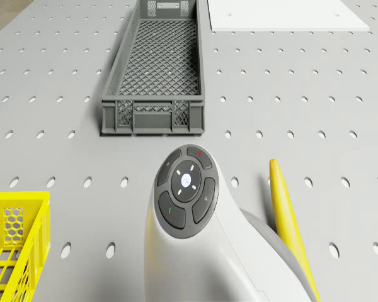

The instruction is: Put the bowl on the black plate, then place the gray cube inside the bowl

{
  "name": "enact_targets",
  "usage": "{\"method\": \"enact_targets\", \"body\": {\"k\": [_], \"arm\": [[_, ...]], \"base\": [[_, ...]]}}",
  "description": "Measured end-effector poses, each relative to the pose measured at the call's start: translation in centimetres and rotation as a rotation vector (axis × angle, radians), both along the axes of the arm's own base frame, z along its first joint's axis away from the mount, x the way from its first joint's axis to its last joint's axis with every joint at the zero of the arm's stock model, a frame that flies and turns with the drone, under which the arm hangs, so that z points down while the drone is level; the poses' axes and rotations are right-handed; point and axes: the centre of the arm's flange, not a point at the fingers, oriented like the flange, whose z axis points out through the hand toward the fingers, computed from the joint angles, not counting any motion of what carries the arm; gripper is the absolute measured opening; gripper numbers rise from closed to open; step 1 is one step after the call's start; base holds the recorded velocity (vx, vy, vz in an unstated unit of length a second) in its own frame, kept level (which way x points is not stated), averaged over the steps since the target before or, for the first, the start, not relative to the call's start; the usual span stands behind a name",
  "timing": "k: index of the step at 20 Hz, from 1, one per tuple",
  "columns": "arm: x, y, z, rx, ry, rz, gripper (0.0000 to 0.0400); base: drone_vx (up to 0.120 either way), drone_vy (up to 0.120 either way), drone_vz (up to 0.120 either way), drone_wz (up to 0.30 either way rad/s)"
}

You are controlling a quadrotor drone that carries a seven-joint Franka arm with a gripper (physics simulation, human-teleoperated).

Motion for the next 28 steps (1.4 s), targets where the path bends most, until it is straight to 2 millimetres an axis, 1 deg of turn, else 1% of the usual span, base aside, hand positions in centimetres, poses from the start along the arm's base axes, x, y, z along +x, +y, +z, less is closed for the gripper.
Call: {"method": "enact_targets", "body": {"k": [3, 6, 9, 13, 18, 20, 23, 25, 28], "arm": [[0.0, 0.0, -0.7, 0.0, 0.0, 0.0, 0.0251], [0.0, 0.0, -1.8, 0.0, 0.0, 0.0, 0.0251], [0.0, 0.0, -3.0, 0.0, 0.0, 0.0, 0.0251], [0.0, 0.0, -3.8, 0.0, 0.0, -0.001, 0.0251], [0.0, 0.0, -4.3, 0.0, 0.0, -0.001, 0.0251], [0.0, 0.0, -4.4, 0.0, 0.0, -0.001, 0.0251], [0.0, 0.0, -4.5, 0.0, 0.0, -0.001, 0.025], [0.0, 0.0, -4.5, 0.0, 0.0, -0.001, 0.0251], [0.0, 0.0, -4.5, 0.0, 0.0, -0.001, 0.0251]], "base": [[0.0, 0.0, 0.0, 0.0], [0.0, 0.0, 0.013, 0.0], [0.0, 0.0, 0.12, 0.0], [0.0, 0.0, 0.12, 0.0], [0.0, 0.0, 0.12, 0.0], [-0.1, 0.12, 0.12, 0.0], [-0.12, 0.12, 0.013, 0.0], [-0.08, 0.02, 0.04, 0.0], [0.0, 0.0, 0.12, 0.0]]}}
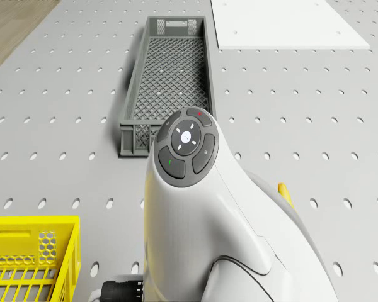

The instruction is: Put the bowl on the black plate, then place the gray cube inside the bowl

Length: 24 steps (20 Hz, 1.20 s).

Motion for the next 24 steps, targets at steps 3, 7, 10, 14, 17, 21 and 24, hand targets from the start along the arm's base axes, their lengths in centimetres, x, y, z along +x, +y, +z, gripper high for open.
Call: {"method": "enact_targets", "body": {"k": [3, 7, 10, 14, 17, 21, 24], "arm": [[0.0, 0.0, -0.01, 0.0, 0.0, 0.0, 0.0251], [0.0, 0.0, -0.02, 0.0, 0.0, 0.0, 0.0251], [0.0, 0.0, -0.02, 0.0, 0.0, 0.0, 0.025], [0.0, 0.0, -0.02, 0.0, 0.0, 0.0, 0.025], [0.0, 0.0, -0.02, 0.0, 0.0, 0.0, 0.025], [0.0, 0.0, -0.02, 0.0, 0.0, 0.0, 0.025], [0.0, 0.0, -0.02, 0.0, 0.0, 0.0, 0.0251]], "base": [[-0.027, 0.0, 0.12, 0.0], [-0.12, 0.0, 0.0, 0.0], [-0.12, 0.0, 0.0, 0.0], [-0.12, -0.07, 0.0, 0.0], [-0.12, -0.053, 0.0, 0.0], [-0.12, 0.0, 0.0, 0.0], [-0.12, 0.0, 0.0, 0.0]]}}
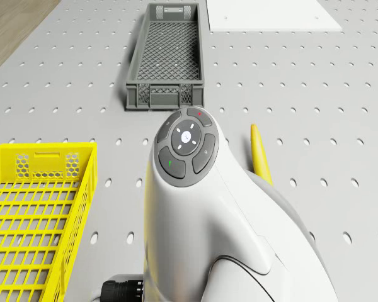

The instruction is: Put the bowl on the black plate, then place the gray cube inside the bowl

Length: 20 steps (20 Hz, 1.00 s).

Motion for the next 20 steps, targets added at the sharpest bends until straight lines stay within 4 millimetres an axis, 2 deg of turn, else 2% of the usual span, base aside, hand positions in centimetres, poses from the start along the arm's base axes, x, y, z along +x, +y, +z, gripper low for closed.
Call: {"method": "enact_targets", "body": {"k": [2, 8, 10, 14, 20], "arm": [[0.0, 0.0, 0.0, 0.0, 0.0, 0.0, 0.0251], [0.0, 0.0, 0.0, 0.0, 0.0, 0.0, 0.0251], [0.0, 0.0, 0.0, 0.0, 0.0, 0.0, 0.025], [0.0, 0.0, 0.0, 0.0, 0.0, 0.0, 0.0251], [0.0, 0.0, 0.0, 0.0, 0.0, 0.0, 0.025]], "base": [[-0.12, 0.0, -0.04, 0.0], [-0.12, 0.0, -0.12, 0.0], [-0.12, 0.0, 0.0, 0.0], [-0.12, 0.12, 0.0, 0.0], [-0.12, 0.0, -0.013, 0.0]]}}
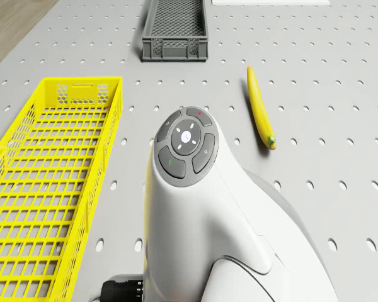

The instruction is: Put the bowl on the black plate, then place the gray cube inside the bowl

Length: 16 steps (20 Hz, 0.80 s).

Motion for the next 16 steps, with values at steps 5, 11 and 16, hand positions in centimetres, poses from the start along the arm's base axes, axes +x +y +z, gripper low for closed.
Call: {"method": "enact_targets", "body": {"k": [5, 11, 16], "arm": [[0.0, 0.0, 0.0, 0.0, 0.0, 0.0, 0.025], [0.0, 0.0, 0.0, 0.0, 0.0, 0.0, 0.0251], [0.0, 0.0, 0.0, 0.0, 0.0, 0.0, 0.0251]], "base": [[-0.12, 0.0, -0.12, 0.0], [-0.12, 0.047, -0.02, 0.0], [-0.12, 0.0, 0.0, 0.0]]}}
